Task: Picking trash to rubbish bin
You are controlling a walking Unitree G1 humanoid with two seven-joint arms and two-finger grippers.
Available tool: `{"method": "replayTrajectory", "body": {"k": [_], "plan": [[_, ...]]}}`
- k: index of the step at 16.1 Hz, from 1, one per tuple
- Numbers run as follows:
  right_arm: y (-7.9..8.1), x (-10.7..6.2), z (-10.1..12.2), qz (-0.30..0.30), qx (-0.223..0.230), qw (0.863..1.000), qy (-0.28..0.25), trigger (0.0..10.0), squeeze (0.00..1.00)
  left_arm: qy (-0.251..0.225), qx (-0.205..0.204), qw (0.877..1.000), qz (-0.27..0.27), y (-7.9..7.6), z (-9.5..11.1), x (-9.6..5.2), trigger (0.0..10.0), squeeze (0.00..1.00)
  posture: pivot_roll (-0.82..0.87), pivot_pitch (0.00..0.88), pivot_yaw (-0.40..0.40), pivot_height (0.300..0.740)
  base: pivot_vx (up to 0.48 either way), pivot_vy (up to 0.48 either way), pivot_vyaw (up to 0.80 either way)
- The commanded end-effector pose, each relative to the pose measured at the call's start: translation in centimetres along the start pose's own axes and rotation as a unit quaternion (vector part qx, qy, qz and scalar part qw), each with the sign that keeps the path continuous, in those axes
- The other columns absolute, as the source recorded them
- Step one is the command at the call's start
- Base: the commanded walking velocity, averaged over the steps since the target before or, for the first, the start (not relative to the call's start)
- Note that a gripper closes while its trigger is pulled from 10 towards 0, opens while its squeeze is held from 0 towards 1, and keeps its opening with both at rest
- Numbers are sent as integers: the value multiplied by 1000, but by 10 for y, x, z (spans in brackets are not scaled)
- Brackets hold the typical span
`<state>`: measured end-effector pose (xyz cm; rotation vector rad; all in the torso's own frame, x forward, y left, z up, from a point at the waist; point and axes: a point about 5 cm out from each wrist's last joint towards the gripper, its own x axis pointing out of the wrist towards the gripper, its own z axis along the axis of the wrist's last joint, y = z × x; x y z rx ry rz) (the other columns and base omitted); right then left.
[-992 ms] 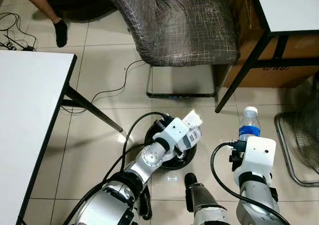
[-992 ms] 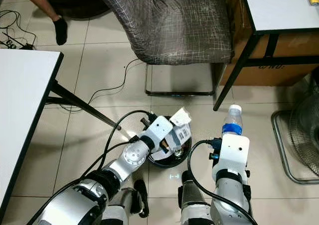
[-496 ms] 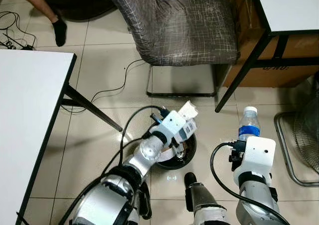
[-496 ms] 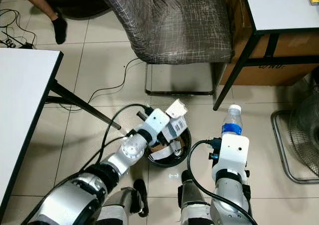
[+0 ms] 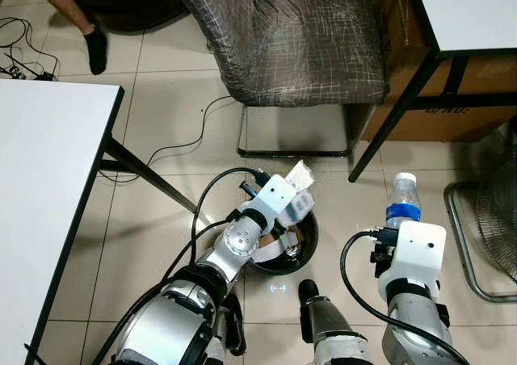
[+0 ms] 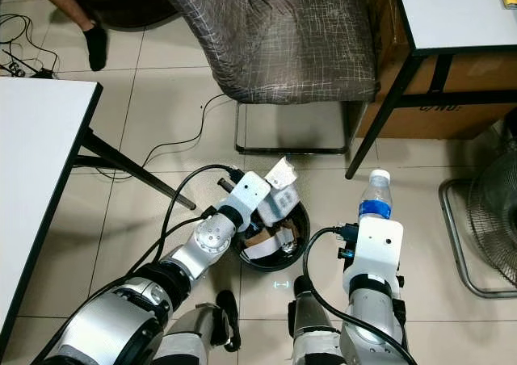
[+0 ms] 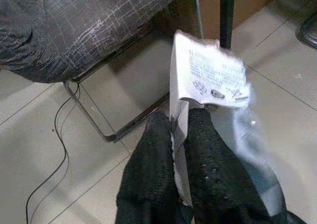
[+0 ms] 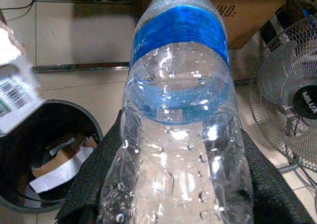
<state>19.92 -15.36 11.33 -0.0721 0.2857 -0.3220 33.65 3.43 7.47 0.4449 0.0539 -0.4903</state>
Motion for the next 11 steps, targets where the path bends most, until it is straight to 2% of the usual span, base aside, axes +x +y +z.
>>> {"method": "replayTrajectory", "body": {"k": [1, 11], "plan": [[5, -7, -4, 4, 20, 1000, 21, 10000, 0, 26, -7, 1000, 1, -2, -11, -4, 10000, 1000, -143, 374, 90, 740, 0, 0, 0], [6, -7, -5, 6, 18, 1000, 22, 10000, 0, 29, -4, 1000, 11, 0, -12, -4, 10000, 1000, -140, 373, 91, 740, 0, 0, 0]]}}
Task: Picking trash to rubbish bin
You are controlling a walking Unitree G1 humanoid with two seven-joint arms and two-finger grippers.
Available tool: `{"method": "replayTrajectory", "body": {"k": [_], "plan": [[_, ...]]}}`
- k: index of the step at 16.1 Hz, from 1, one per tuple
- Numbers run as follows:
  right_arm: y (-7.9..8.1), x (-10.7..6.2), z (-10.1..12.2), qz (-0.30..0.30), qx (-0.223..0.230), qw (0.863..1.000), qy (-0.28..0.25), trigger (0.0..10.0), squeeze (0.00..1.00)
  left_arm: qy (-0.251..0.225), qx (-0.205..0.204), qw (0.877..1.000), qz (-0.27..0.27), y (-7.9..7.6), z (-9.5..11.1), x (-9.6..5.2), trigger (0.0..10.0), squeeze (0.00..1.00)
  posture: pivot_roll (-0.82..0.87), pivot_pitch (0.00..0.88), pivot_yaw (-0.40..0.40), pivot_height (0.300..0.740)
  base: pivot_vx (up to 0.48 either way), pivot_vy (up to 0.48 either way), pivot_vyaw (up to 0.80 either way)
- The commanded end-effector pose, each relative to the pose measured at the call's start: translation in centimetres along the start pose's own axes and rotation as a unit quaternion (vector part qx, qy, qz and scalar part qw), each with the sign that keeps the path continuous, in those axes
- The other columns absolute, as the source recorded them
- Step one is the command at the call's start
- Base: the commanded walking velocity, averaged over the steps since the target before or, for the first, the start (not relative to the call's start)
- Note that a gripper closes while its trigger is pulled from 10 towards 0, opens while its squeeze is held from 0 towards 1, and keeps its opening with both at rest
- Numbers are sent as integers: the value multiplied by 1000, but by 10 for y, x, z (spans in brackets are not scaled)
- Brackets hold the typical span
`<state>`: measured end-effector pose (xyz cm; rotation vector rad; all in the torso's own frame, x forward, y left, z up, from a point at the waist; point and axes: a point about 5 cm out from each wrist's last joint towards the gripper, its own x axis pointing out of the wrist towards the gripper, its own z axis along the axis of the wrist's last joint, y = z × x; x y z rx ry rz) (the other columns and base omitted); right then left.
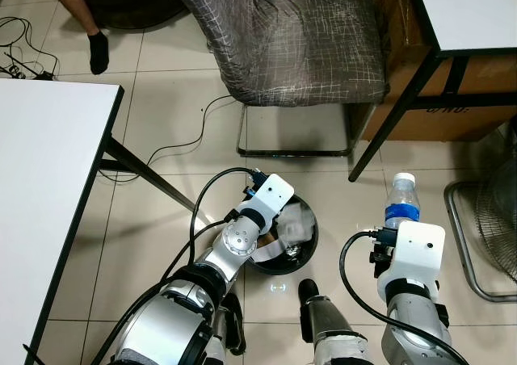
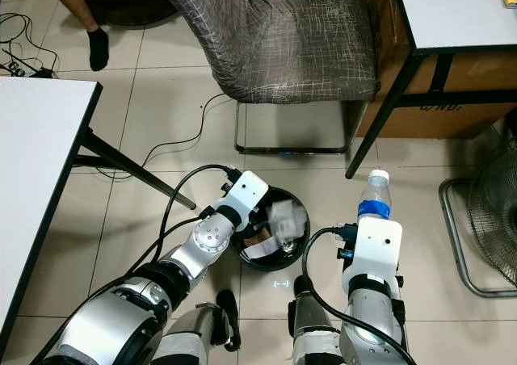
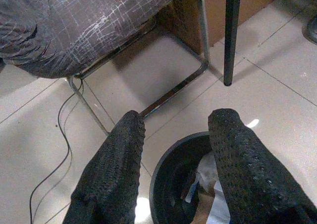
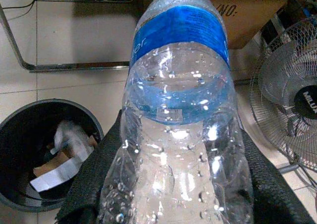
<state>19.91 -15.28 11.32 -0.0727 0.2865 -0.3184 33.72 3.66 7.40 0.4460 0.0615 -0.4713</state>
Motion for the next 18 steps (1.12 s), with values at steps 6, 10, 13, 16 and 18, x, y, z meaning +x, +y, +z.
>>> {"method": "replayTrajectory", "body": {"k": [6, 10, 13, 16, 18], "plan": [[5, -6, -6, 4, 19, 1000, 23, 10000, 0, 21, -8, 1000, 1, -1, -10, -3, 10000, 1000, -134, 370, 89, 740, 0, 0, 0], [8, 5, -10, 17, 24, 999, 27, 10000, 0, 18, -30, 999, 5, 13, -13, -6, 10000, 1000, -65, 343, 80, 740, 0, 0, 0], [8, 18, -12, 28, 24, 999, 28, 10000, 0, 12, -32, 999, 11, 31, -21, -13, 10000, 1000, -13, 336, 75, 740, 0, 0, 0], [1, 33, -16, 37, 22, 999, 31, 10000, 0, 0, -29, 1000, -6, 51, -30, -23, 10000, 1000, 40, 327, 65, 740, 0, 0, 0], [-5, 46, -19, 45, 21, 998, 39, 10000, 0, -8, -19, 999, -37, 65, -34, -31, 10000, 1000, 71, 326, 62, 740, 0, 0, 0]]}}
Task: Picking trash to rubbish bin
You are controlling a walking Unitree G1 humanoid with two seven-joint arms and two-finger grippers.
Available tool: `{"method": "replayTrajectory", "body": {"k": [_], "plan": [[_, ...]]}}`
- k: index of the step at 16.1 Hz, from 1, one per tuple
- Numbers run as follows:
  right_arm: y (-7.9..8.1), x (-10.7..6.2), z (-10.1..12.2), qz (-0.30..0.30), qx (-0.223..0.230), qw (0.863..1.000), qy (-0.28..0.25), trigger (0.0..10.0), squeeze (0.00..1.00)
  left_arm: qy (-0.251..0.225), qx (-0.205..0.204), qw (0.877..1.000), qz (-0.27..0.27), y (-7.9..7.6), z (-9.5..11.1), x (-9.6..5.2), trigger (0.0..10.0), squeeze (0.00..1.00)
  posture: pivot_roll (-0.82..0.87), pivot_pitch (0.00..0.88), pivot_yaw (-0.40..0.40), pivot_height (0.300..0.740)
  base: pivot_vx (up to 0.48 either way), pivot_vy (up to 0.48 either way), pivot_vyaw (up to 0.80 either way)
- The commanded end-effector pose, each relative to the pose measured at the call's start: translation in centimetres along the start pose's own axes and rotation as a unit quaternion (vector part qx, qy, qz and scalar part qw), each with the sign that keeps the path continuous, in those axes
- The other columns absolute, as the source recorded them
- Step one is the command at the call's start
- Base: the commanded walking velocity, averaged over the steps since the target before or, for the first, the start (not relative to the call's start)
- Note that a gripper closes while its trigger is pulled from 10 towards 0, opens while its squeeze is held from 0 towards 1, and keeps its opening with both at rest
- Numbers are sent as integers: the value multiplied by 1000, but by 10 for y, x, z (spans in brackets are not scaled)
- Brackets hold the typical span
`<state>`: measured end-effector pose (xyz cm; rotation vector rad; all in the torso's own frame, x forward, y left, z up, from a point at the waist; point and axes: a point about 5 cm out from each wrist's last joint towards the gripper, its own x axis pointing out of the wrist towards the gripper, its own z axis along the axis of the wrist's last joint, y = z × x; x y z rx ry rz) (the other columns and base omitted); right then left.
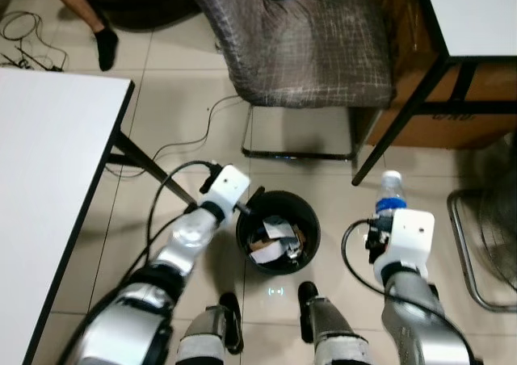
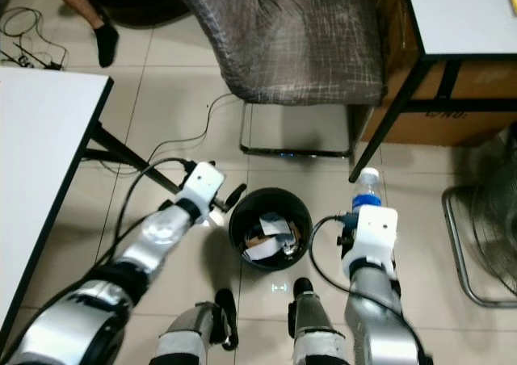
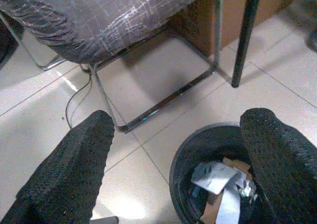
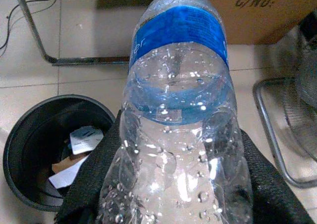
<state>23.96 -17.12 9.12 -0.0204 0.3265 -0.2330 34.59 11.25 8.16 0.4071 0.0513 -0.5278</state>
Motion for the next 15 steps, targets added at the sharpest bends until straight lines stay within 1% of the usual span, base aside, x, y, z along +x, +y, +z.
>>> {"method": "replayTrajectory", "body": {"k": [1, 2, 3, 4, 5, 6, 8, 9, 11, 12, 14, 15], "plan": [[-3, 2, -10, 5, 3, 1000, 18, 10000, 0, 9, 0, 1000, -15, 2, -9, -8, 10000, 1000, 79, 327, 60, 740, 0, 0, 0], [-3, 6, -11, 11, 1, 1000, 20, 10000, 0, 10, -4, 1000, -26, 5, -10, -10, 10000, 1000, 90, 329, 58, 740, 0, 0, 0], [-1, 15, -11, 28, -6, 999, 21, 10000, 0, 7, -7, 997, -73, 10, -10, -16, 10000, 1000, 109, 332, 57, 740, 0, 0, 0], [0, 19, -12, 34, -11, 999, 22, 10000, 0, 1, -7, 995, -102, 11, -8, -19, 10000, 992, 115, 334, 57, 740, 0, 0, 0], [1, 22, -13, 41, -14, 999, 24, 10000, 0, -5, -3, 990, -140, 10, -7, -23, 10000, 196, 126, 334, 57, 740, 0, 0, 0], [2, 26, -15, 47, -17, 998, 26, 10000, 0, -11, 3, 985, -171, 9, -5, -27, 10000, 0, 132, 334, 57, 740, 0, 0, 0], [4, 30, -20, 57, -21, 998, 34, 10000, 0, -8, 20, 980, -200, 10, -5, -31, 10000, 0, 137, 333, 58, 740, 0, 0, 0], [4, 30, -21, 59, -21, 997, 35, 10000, 0, -9, 21, 979, -203, 10, -4, -31, 10000, 0, 137, 333, 58, 740, 0, 0, 0], [7, 35, -32, 73, -15, 996, 49, 10000, 0, -12, 32, 975, -221, 11, -1, -34, 10000, 0, 152, 335, 65, 740, 0, 0, 0], [8, 37, -34, 77, -15, 996, 53, 10000, 0, -13, 32, 974, -224, 11, 0, -35, 10000, 0, 152, 335, 65, 740, 0, 0, 0], [16, 43, -37, 99, -1, 993, 61, 10000, 0, -15, 39, 970, -239, 10, 3, -38, 10000, 0, 160, 341, 71, 740, 0, 0, 0], [20, 46, -38, 106, -1, 992, 64, 10000, 0, -16, 54, 966, -253, 9, 4, -41, 10000, 0, 163, 346, 75, 740, 0, 0, 0]]}}
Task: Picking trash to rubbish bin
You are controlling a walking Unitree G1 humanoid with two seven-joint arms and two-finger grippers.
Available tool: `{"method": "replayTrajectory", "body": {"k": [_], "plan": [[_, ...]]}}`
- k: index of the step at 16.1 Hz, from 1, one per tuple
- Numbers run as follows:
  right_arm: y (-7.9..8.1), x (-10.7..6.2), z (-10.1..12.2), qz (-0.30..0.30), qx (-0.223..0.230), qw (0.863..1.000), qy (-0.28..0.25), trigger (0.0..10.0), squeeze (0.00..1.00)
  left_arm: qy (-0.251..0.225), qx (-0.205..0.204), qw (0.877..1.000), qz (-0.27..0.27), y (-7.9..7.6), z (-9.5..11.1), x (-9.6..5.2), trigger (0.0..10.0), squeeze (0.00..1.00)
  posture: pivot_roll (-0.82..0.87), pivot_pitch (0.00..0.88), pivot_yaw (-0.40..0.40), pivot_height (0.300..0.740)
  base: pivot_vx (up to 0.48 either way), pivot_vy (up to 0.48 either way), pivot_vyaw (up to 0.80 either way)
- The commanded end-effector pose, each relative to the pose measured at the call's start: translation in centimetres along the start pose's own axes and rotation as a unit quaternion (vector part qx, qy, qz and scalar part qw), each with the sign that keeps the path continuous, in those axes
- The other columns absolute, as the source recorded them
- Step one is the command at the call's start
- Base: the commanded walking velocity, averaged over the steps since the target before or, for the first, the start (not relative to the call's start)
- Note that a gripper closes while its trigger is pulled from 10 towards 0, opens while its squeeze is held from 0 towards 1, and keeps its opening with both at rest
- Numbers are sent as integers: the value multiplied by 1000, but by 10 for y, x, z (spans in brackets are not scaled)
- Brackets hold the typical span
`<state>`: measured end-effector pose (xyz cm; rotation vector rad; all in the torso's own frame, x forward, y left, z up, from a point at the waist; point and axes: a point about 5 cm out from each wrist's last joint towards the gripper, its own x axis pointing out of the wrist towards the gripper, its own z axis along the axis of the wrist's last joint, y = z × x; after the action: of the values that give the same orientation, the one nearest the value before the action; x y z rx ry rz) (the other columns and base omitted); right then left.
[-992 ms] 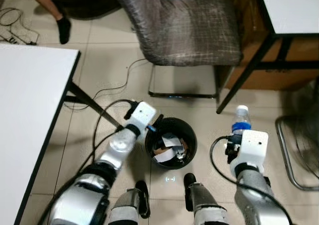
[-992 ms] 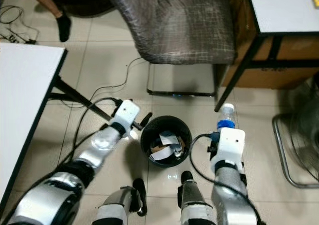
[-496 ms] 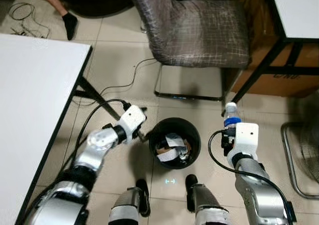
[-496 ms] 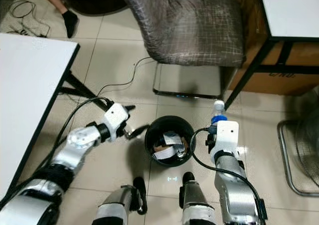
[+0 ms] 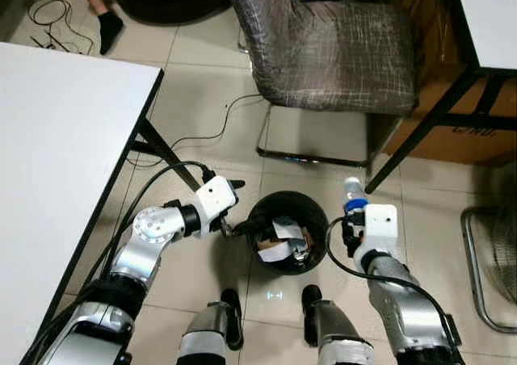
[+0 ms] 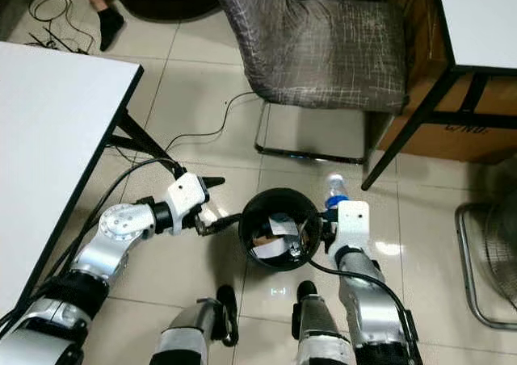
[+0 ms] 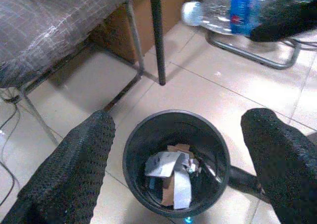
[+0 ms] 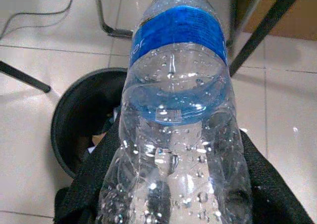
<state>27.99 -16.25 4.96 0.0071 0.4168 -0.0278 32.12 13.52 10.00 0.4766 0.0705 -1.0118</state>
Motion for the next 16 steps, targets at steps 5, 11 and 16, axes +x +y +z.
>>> {"method": "replayTrajectory", "body": {"k": [5, 11, 16], "plan": [[16, 8, -24, 52, 28, 997, 42, 10000, 0, 22, 14, 999, -34, -7, -6, -10, 10000, 0, 177, 349, 85, 740, 0, 0, 0], [26, 15, -27, 89, 35, 995, 35, 10000, 0, 23, 16, 999, -43, -9, -4, -9, 10000, 0, 179, 347, 93, 740, 0, 0, 0], [27, 16, -28, 93, 48, 994, 37, 10000, 0, 23, 16, 999, -43, -9, -4, -9, 10000, 0, 179, 348, 94, 740, 0, 0, 0]]}}
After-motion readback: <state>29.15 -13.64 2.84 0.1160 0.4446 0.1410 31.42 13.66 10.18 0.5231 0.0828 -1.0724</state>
